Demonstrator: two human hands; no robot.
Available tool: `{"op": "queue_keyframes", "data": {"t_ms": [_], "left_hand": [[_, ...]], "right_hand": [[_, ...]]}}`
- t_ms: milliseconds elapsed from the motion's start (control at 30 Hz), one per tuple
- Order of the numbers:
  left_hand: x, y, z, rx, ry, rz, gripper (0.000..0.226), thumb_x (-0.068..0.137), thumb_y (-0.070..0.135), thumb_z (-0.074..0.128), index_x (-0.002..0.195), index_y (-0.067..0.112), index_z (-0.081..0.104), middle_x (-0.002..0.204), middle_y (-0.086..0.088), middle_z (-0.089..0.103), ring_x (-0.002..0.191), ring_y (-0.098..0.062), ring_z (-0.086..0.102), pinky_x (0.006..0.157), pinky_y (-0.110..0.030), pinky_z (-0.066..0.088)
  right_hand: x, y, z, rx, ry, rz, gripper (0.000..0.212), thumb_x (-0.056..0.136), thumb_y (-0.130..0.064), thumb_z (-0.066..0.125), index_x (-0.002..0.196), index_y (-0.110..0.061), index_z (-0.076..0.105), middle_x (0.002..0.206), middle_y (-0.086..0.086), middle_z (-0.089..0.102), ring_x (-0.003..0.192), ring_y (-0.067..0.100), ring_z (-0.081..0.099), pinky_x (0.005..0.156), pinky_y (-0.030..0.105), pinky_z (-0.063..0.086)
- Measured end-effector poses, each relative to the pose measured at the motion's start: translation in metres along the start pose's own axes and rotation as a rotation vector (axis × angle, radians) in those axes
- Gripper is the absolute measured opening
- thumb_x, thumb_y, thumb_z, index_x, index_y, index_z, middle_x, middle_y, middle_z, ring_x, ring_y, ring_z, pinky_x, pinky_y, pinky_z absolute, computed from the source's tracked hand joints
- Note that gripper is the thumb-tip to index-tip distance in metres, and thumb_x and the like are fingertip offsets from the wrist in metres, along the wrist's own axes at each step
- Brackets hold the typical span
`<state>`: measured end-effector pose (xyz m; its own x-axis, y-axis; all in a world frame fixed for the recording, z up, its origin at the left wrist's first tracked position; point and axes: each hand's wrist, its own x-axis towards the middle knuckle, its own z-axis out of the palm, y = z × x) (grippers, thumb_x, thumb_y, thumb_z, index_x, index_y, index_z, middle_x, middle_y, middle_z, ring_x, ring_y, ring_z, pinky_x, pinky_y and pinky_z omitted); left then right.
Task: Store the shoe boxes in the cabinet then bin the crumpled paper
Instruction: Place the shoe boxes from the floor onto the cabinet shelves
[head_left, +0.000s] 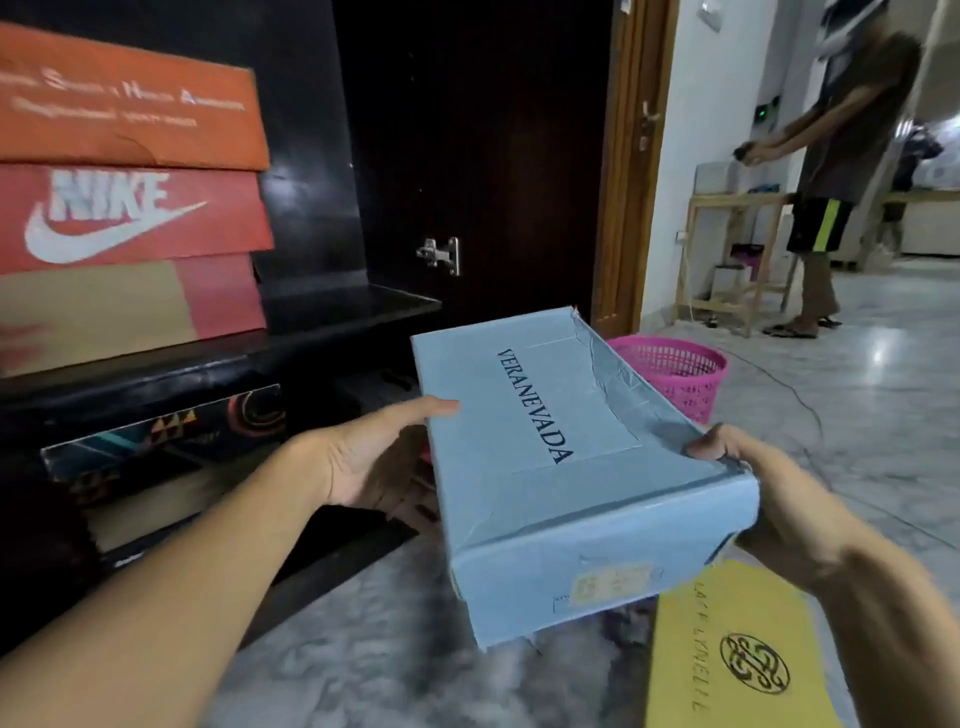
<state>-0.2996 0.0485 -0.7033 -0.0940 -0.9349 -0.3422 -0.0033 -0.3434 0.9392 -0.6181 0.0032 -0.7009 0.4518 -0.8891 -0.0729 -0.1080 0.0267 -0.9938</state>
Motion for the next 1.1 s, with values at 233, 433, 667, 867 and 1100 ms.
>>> {"op": "queue_keyframes", "data": {"t_ms": [233, 433, 667, 867, 1100], "left_hand": [[-0.003, 0.066, -0.072, -0.182, 0.384, 0.126, 0.078, 0.062, 0.061, 0.072, 0.124, 0.014, 0.063, 0.121, -0.021, 0.065, 0.105, -0.043, 0.064, 0.085, -0.059, 0.051], [0.028, 0.113, -0.128, -0.258, 0.593, 0.176, 0.086, 0.051, 0.066, 0.067, 0.119, 0.015, 0.061, 0.110, -0.018, 0.065, 0.096, -0.039, 0.063, 0.075, -0.063, 0.051], [0.077, 0.134, -0.183, -0.225, 0.719, 0.320, 0.084, 0.047, 0.073, 0.064, 0.122, 0.035, 0.059, 0.120, 0.001, 0.067, 0.110, -0.027, 0.062, 0.102, -0.053, 0.042], [0.093, 0.120, -0.186, 0.048, 0.678, 0.529, 0.102, 0.061, 0.084, 0.059, 0.148, 0.047, 0.020, 0.155, 0.017, 0.030, 0.141, -0.010, 0.033, 0.117, -0.049, 0.025], [0.120, 0.118, -0.201, 0.336, 0.781, 0.513, 0.095, 0.076, 0.064, 0.066, 0.152, 0.042, 0.013, 0.158, 0.006, 0.028, 0.144, -0.017, 0.029, 0.117, -0.039, 0.029]], "right_hand": [[0.108, -0.050, 0.067, 0.154, 0.056, -0.110, 0.061, 0.079, -0.067, 0.055, 0.118, -0.021, 0.065, 0.107, 0.016, 0.071, 0.099, 0.030, 0.067, 0.085, 0.045, 0.051], [0.178, -0.086, 0.129, 0.150, 0.087, -0.233, 0.038, 0.089, -0.057, 0.055, 0.120, -0.034, 0.059, 0.114, 0.004, 0.064, 0.103, 0.025, 0.063, 0.089, 0.057, 0.053], [0.282, -0.119, 0.178, 0.196, 0.229, -0.167, 0.046, 0.079, -0.062, 0.062, 0.115, -0.033, 0.063, 0.108, 0.000, 0.068, 0.100, 0.023, 0.065, 0.093, 0.053, 0.053], [0.341, -0.107, 0.197, 0.227, 0.356, -0.183, 0.062, 0.082, -0.068, 0.059, 0.121, -0.019, 0.058, 0.116, 0.000, 0.063, 0.102, 0.019, 0.060, 0.083, 0.035, 0.049], [0.366, -0.090, 0.210, -0.099, 0.579, -0.219, 0.078, 0.091, -0.055, 0.055, 0.151, -0.014, 0.025, 0.152, 0.018, 0.020, 0.139, 0.035, 0.026, 0.108, 0.044, 0.032]]}}
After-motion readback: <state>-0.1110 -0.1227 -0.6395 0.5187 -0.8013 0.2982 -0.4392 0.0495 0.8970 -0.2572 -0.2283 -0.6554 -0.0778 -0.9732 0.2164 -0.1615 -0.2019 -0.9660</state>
